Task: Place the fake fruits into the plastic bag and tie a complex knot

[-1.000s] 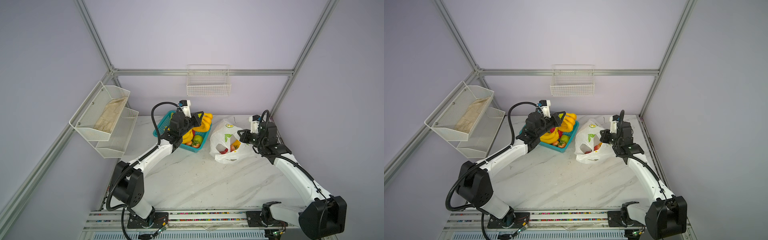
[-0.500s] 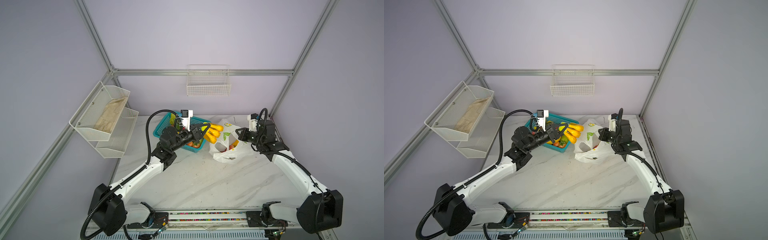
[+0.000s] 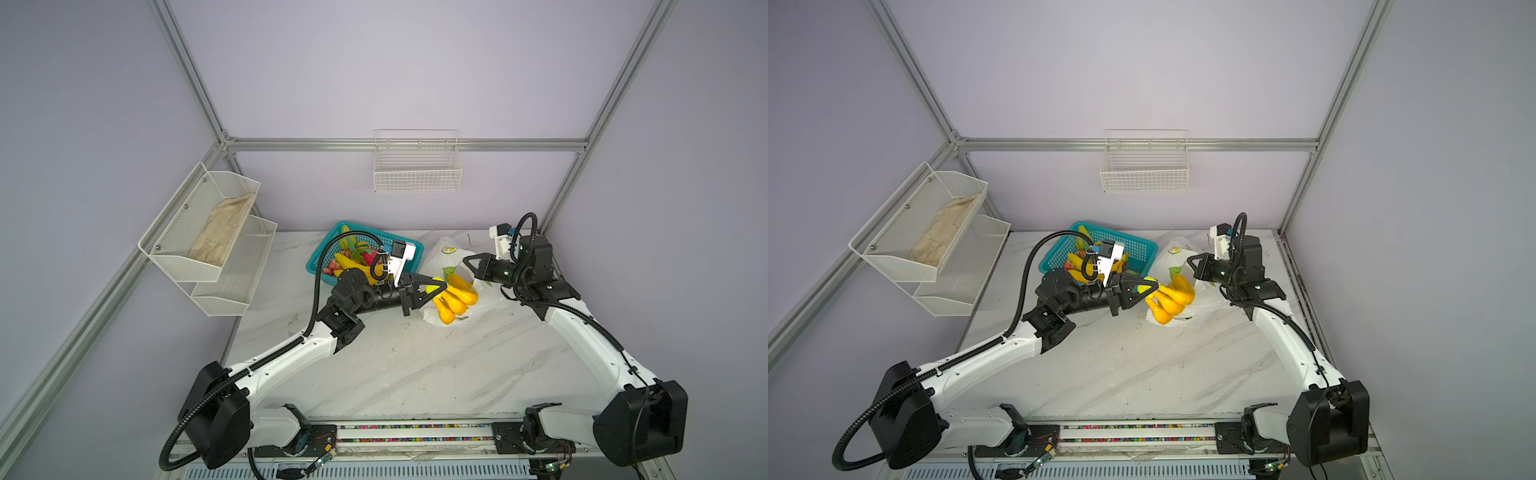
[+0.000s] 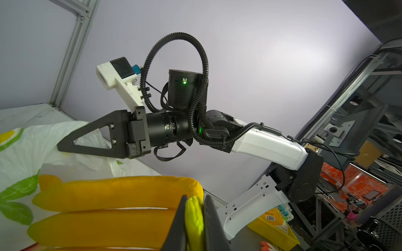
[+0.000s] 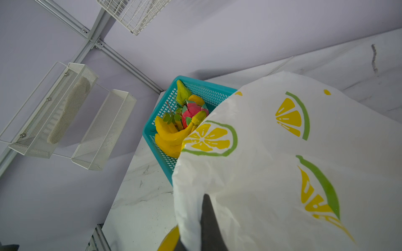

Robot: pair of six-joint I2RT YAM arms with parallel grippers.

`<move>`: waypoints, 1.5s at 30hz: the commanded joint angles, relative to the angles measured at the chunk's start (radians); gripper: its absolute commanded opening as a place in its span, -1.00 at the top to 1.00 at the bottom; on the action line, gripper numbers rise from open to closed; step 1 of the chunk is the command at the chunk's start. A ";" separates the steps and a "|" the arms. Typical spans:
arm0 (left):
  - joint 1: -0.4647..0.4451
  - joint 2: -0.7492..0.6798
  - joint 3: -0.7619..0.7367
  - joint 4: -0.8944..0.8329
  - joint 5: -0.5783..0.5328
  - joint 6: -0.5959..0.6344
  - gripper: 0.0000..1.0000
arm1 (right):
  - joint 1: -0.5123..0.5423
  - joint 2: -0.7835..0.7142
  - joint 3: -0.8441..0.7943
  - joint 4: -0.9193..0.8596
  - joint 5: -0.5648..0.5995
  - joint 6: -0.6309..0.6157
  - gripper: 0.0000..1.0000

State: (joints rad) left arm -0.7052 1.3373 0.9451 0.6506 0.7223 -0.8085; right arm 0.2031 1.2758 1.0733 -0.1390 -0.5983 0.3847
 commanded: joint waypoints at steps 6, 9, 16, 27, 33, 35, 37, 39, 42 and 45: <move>0.025 0.134 -0.012 0.257 0.066 -0.135 1.00 | -0.001 -0.031 -0.007 0.027 -0.095 -0.013 1.00; 0.042 0.176 -0.023 0.333 0.051 -0.178 1.00 | -0.001 -0.040 -0.013 0.023 -0.085 -0.011 1.00; 0.075 0.276 -0.049 0.408 0.006 -0.210 1.00 | -0.001 -0.031 0.002 0.038 -0.118 0.018 1.00; 0.101 0.403 -0.064 0.525 -0.100 -0.276 1.00 | -0.001 -0.083 -0.065 0.208 -0.135 0.252 1.00; 0.069 0.485 -0.026 0.569 -0.123 -0.300 1.00 | 0.001 -0.073 -0.109 0.344 -0.156 0.383 1.00; 0.058 0.517 -0.003 0.575 -0.123 -0.317 1.00 | 0.002 -0.068 -0.111 0.366 -0.163 0.403 1.00; 0.052 0.544 0.015 0.613 -0.130 -0.331 1.00 | 0.002 -0.062 -0.107 0.369 -0.167 0.409 1.00; 0.047 0.561 0.029 0.599 -0.144 -0.321 1.00 | 0.002 -0.062 -0.103 0.364 -0.167 0.405 1.00; 0.039 0.580 0.058 0.542 -0.166 -0.285 1.00 | 0.002 -0.057 -0.095 0.332 -0.158 0.374 1.00; 0.032 0.596 0.086 0.519 -0.200 -0.266 1.00 | 0.002 -0.047 -0.089 0.280 -0.148 0.321 1.00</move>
State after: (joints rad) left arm -0.6685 1.9163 0.9333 1.2053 0.5697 -1.1030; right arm 0.2031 1.2270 0.9615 0.1154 -0.7368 0.7414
